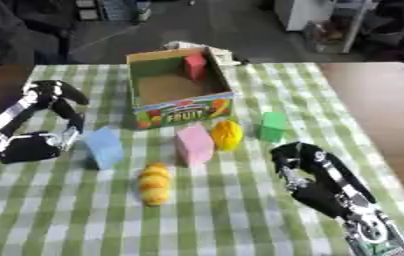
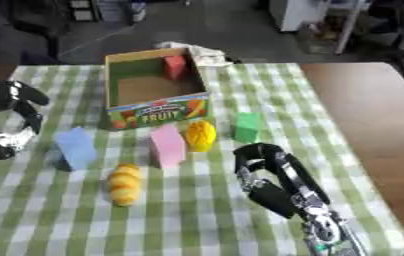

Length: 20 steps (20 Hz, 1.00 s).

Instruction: Pick up objects on the table and place them in the box.

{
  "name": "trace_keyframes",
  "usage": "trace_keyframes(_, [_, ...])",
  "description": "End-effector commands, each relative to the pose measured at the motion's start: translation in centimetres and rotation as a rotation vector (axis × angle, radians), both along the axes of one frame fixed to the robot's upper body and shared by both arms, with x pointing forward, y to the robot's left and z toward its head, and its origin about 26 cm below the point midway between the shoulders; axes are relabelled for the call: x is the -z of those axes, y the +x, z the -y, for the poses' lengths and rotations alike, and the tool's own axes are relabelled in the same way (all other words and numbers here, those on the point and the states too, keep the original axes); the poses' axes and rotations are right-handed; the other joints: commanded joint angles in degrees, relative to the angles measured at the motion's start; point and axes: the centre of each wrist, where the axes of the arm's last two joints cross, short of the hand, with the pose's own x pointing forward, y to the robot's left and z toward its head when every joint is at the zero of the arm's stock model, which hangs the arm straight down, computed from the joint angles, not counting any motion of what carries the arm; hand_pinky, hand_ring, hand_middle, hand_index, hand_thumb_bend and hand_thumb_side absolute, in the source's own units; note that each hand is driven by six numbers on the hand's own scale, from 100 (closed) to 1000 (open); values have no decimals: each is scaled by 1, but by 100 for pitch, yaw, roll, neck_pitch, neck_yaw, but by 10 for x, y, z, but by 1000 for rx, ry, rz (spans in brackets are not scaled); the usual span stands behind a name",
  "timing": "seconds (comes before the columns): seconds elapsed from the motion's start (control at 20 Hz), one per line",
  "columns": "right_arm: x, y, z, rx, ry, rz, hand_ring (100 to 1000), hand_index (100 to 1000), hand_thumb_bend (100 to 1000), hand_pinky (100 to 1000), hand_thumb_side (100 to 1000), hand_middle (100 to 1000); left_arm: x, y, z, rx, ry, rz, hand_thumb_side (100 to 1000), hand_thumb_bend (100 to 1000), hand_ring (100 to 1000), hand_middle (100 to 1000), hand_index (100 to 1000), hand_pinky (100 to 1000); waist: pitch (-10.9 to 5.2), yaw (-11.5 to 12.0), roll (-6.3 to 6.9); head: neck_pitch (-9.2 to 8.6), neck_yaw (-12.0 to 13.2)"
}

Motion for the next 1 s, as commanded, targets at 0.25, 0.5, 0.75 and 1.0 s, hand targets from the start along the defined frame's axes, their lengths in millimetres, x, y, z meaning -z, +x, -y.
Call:
trace_keyframes(0.25, [-3, 0, 1, -33, -16, 5, 738, 703, 100, 664, 466, 586, -14, 34, -21, -55, 282, -2, 262, 175, 670, 752, 832, 700, -50, -76, 43, 26, 20])
trace_keyframes(0.5, [-3, 0, 1, -43, -19, 2, 738, 703, 100, 664, 468, 585, -6, 55, -12, -56, 371, -35, 327, 252, 699, 767, 858, 728, -46, -110, 55, 26, 24])
trace_keyframes(0.75, [-2, 0, 1, -47, -19, 0, 738, 703, 100, 664, 470, 585, 4, 69, -3, -18, 465, -103, 410, 396, 739, 796, 885, 769, -48, -113, 61, 26, 20])
trace_keyframes(1.0, [-2, -1, 0, -50, -18, -3, 738, 703, 100, 663, 470, 585, 10, 81, 3, -4, 528, -152, 444, 490, 761, 805, 910, 791, -65, -102, 42, 26, 21])
